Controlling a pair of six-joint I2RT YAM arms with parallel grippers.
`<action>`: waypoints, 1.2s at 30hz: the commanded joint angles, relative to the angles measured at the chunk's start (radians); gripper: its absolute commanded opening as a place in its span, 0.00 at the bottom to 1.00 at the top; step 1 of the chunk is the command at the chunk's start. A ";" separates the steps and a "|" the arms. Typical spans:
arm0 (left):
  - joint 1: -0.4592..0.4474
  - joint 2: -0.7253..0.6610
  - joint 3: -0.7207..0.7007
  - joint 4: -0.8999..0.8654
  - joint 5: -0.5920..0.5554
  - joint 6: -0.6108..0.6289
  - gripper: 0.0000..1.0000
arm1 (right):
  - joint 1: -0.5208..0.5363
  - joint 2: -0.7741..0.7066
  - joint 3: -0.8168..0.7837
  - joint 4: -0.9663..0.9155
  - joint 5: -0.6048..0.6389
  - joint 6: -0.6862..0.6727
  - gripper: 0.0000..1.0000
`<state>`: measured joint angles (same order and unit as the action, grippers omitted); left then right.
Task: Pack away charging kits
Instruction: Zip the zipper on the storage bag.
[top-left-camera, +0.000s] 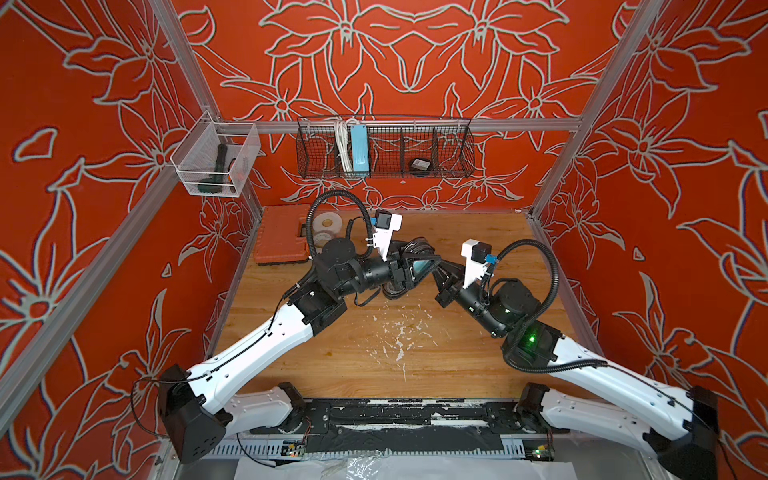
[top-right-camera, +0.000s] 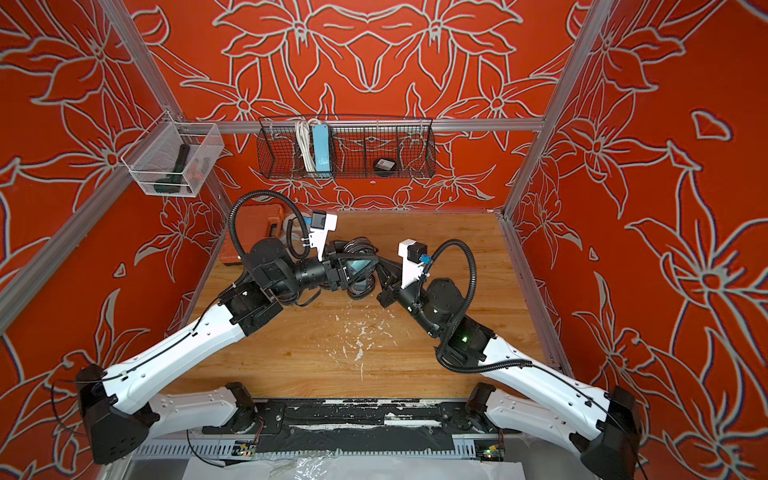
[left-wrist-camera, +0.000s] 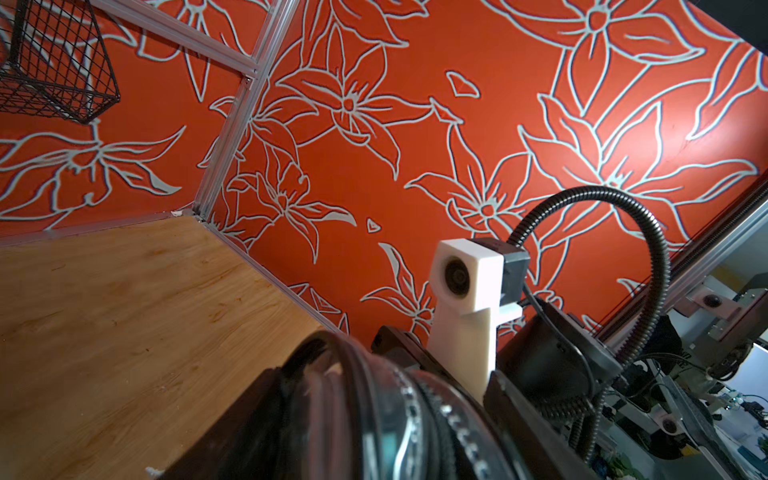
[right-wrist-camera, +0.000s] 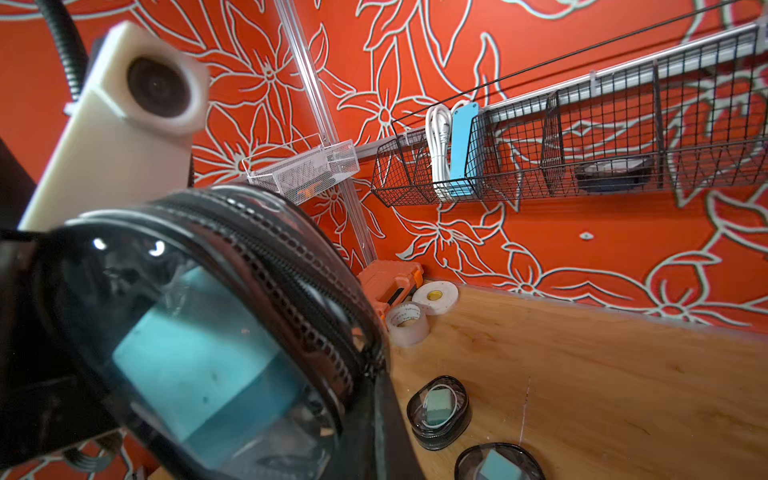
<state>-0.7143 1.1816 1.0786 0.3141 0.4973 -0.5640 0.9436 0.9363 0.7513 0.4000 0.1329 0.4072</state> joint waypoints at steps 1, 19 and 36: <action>-0.013 0.007 -0.026 0.099 0.073 -0.048 0.71 | 0.005 -0.001 0.004 0.109 0.047 0.124 0.00; -0.013 -0.038 -0.108 0.155 -0.064 -0.015 0.36 | 0.005 -0.089 -0.017 0.010 0.019 0.368 0.00; -0.013 -0.053 -0.006 -0.175 -0.033 0.070 0.00 | -0.008 -0.045 0.250 -0.400 0.121 -0.378 0.00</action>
<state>-0.7216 1.1507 1.0527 0.2600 0.4305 -0.5392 0.9474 0.8780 0.9085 0.1276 0.1726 0.2916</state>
